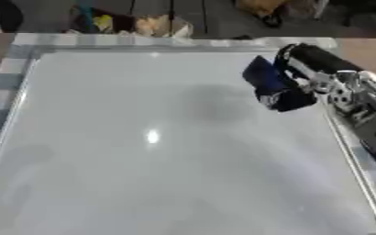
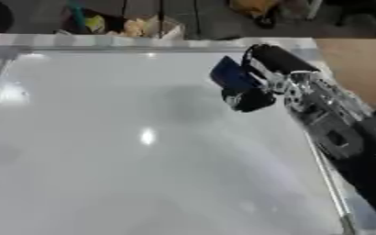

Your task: Wipe the whiteboard clean with a brush.

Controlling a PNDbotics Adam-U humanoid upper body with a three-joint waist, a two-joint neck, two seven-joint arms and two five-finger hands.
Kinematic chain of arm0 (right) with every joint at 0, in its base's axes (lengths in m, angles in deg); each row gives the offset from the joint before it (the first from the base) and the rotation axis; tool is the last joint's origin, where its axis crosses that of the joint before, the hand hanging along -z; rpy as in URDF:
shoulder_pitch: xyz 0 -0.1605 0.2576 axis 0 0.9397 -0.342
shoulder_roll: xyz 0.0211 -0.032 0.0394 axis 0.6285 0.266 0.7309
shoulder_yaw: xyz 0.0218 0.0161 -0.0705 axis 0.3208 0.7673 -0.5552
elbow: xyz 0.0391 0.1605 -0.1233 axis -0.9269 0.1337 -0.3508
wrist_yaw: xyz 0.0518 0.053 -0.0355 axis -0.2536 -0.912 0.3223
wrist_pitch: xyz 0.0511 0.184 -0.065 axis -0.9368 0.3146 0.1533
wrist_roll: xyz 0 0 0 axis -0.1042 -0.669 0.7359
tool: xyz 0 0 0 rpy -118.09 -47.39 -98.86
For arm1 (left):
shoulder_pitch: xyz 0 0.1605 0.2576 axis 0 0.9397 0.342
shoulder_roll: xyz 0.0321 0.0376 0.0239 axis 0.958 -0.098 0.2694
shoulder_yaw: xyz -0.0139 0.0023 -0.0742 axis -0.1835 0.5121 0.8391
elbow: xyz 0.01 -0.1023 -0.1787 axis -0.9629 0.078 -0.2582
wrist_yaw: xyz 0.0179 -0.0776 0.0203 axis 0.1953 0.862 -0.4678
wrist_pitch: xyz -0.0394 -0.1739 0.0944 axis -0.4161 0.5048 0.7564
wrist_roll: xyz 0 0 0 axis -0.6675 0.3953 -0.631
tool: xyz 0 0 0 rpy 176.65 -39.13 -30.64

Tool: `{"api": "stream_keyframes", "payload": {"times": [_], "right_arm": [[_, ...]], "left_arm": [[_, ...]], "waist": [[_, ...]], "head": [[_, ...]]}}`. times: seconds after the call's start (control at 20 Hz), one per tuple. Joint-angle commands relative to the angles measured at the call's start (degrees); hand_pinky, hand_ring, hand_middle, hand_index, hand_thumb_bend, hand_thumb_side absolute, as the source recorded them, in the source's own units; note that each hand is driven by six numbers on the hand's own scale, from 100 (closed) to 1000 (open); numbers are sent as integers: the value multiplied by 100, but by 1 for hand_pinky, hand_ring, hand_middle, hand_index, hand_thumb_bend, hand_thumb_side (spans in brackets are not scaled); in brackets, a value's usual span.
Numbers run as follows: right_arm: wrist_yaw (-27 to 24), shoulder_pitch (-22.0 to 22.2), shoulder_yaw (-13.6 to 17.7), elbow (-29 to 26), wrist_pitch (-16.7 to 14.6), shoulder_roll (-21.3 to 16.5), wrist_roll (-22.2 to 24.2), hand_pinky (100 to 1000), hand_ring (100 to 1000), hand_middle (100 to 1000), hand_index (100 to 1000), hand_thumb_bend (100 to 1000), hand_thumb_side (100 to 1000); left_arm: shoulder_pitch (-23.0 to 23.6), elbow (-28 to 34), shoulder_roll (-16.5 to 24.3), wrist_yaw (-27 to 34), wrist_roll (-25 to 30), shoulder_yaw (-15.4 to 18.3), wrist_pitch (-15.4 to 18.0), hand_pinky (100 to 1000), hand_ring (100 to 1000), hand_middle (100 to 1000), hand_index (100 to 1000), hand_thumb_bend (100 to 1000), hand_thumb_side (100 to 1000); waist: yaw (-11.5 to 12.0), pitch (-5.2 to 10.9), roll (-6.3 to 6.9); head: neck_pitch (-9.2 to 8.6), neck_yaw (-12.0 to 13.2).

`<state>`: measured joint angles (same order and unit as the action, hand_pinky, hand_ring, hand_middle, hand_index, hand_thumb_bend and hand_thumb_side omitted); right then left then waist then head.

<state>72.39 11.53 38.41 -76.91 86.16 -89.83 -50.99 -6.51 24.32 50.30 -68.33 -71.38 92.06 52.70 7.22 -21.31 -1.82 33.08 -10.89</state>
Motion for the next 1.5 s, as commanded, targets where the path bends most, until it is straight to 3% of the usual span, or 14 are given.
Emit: {"api": "stream_keyframes", "payload": {"times": [0.05, 0.8, 1.2, 1.5], "right_arm": [[80, -186, 179, 355, 35, -145, -102, 614, 752, 504, 100, 100, 284], [-355, -717, 620, 1997, 157, -8, -300, 606, 755, 494, 100, 100, 252], [-381, -819, 659, 2413, 145, 56, -309, 605, 754, 498, 100, 100, 247], [-380, -774, 594, 2388, 69, 44, -255, 603, 751, 491, 100, 100, 263]], "left_arm": [[-46, 102, 53, -22, 34, 2, 12, 396, 580, 552, 726, 133, 992], [-40, 102, 25, -35, 89, -4, 7, 394, 581, 552, 723, 133, 996], [-37, 102, 8, -27, 108, -9, 5, 394, 582, 552, 722, 132, 994], [-49, 102, 2, -13, 101, -11, -3, 392, 582, 551, 721, 132, 993]], "waist": [[17, 78, 14], [51, 7, 15], [65, 2, 30], [61, 6, 31]], "head": [[-104, -57], [-237, -141], [-260, -168], [-256, -162]]}}
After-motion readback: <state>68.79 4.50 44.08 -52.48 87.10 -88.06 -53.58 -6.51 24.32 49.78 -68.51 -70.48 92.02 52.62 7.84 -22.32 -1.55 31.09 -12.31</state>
